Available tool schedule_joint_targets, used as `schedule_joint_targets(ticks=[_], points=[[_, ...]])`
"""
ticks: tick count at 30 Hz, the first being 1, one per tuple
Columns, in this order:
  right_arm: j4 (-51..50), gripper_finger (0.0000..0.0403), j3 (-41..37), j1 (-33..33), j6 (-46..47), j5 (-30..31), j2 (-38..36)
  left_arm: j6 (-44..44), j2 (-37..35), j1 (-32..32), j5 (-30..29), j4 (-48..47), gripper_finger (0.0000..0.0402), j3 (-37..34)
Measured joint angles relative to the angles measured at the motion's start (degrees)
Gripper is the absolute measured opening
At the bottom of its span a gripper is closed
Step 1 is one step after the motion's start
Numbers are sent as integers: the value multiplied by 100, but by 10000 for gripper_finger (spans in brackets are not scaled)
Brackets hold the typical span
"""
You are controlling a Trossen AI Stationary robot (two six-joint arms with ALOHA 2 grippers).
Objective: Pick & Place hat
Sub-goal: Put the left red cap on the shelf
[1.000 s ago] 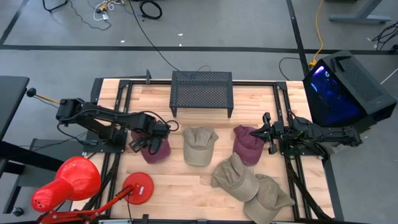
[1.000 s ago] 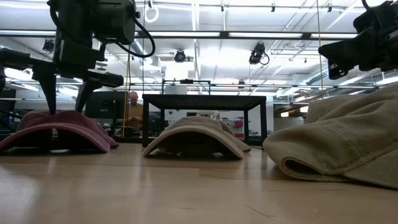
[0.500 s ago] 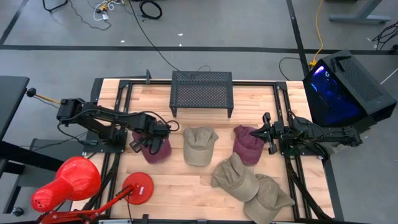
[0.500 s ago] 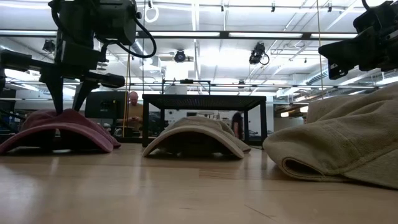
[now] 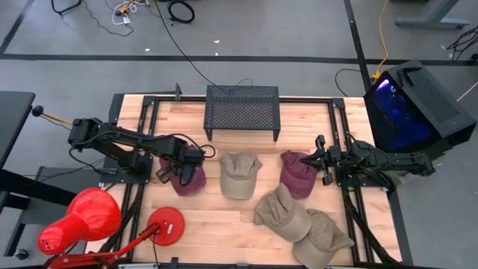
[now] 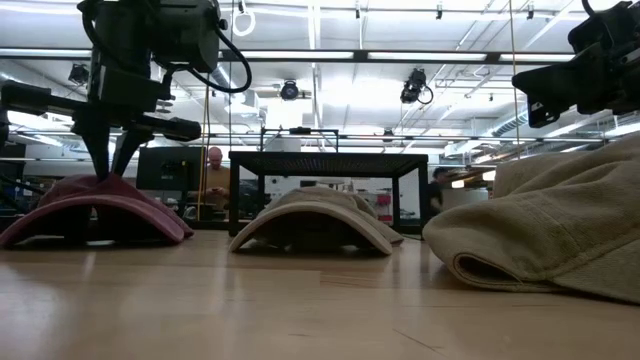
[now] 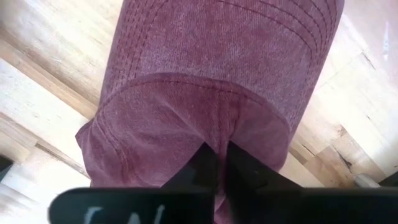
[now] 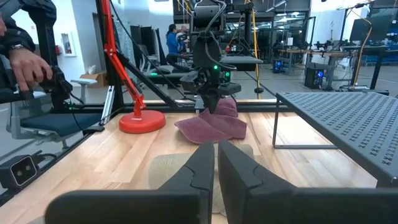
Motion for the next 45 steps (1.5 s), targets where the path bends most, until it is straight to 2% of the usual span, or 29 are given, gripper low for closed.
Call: schedule_joint_targets(ticks=[23, 31, 45], points=[[1, 27, 0, 1, -1, 0, 0, -52, -13, -9, 53, -6, 7, 0], [0, 27, 0, 2, 0, 0, 0, -350, -74, -50, 58, -90, 7, -4], [1, 27, 0, 1, -1, -1, -2, -352, -218, -48, 22, -894, 6, 823]])
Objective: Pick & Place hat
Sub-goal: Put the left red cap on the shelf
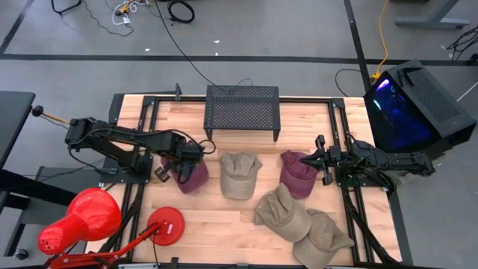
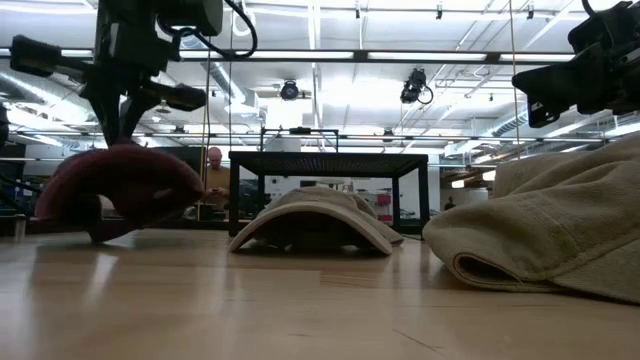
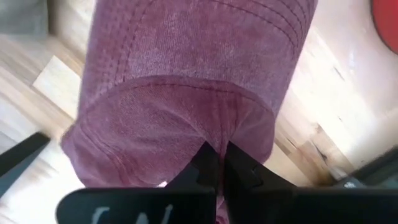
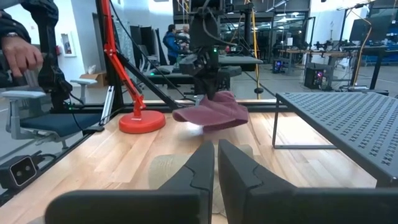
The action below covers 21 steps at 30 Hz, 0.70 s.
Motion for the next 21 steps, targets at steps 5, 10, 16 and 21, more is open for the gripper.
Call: schedule_joint_targets(ticks=[5, 10, 16, 21], points=[[1, 27, 0, -1, 1, 1, 0, 1, 2, 0, -7, -245, 5, 169], [-1, 27, 0, 1, 1, 0, 0, 0, 2, 0, -21, -507, 5, 433], [-1, 27, 0, 1, 1, 1, 0, -2, 6, 1, -82, -977, 5, 923], [1, 27, 0, -1, 1, 1, 0, -4, 6, 0, -313, -1242, 5, 1440]])
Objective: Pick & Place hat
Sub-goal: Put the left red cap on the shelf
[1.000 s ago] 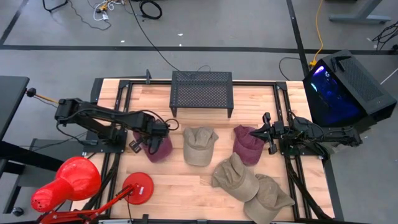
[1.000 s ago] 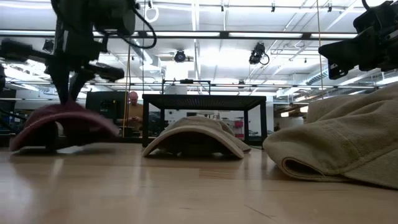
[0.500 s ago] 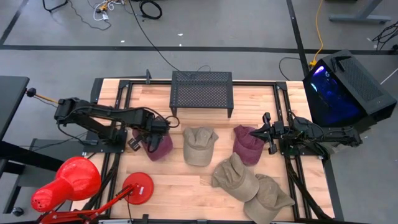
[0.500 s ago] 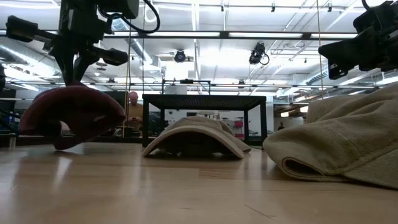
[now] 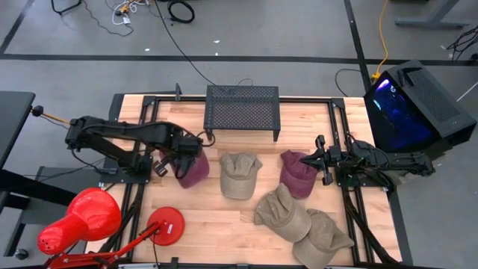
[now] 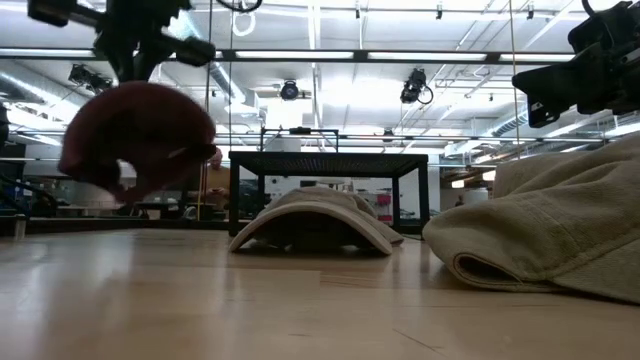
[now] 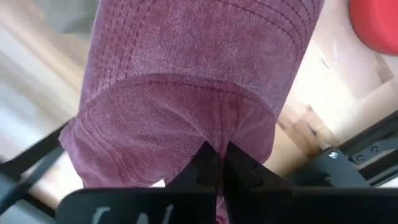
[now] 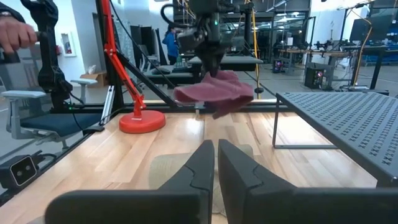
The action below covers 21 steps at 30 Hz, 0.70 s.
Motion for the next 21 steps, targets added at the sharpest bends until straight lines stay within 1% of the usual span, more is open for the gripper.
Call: schedule_joint_targets(ticks=[7, 11, 21], points=[[0, 27, 0, 0, 0, 0, 0, 9, 0, 2, -266, -109, 5, 666], [-1, 27, 0, 1, 0, 0, 1, 11, 2, 2, -457, -111, 5, 898], [0, 27, 0, 0, 0, 0, 0, 161, 4, 90, -514, -118, 5, 992]])
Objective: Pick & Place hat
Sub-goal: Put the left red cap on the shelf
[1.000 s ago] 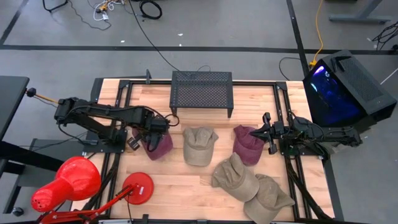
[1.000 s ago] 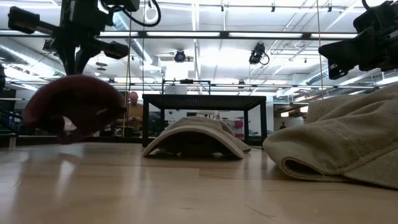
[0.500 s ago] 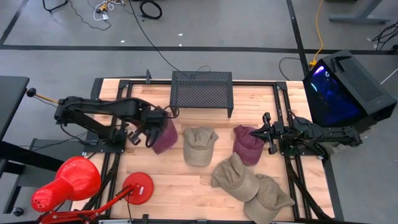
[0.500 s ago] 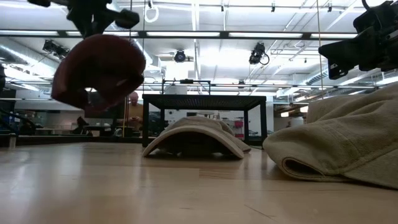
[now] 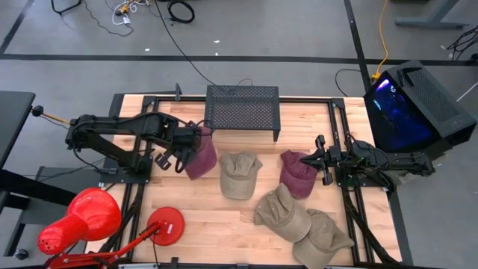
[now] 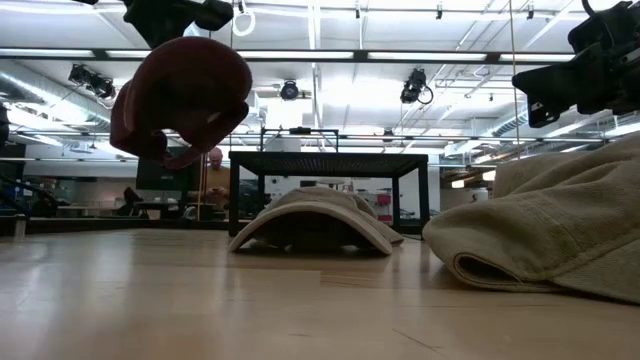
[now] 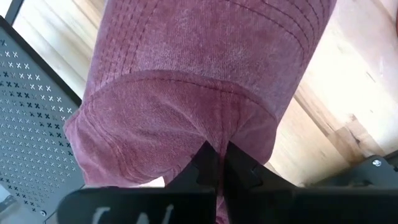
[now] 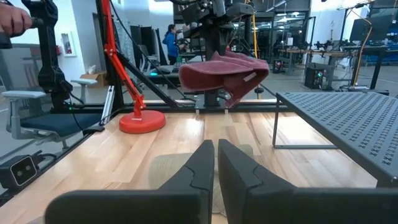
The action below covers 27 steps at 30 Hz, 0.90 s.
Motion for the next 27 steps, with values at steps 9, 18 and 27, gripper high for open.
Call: schedule_joint_targets(ticks=[9, 18, 27], points=[[-1, 27, 0, 0, 0, -1, 0, 64, 86, 0, 61, -1, 5, 0], [-2, 27, 0, 0, 0, -2, 2, 1008, 274, 0, 85, 2, 5, -23], [-2, 27, 0, 0, 0, 0, 1, 1851, 594, -1, 369, 26, 5, -24]])
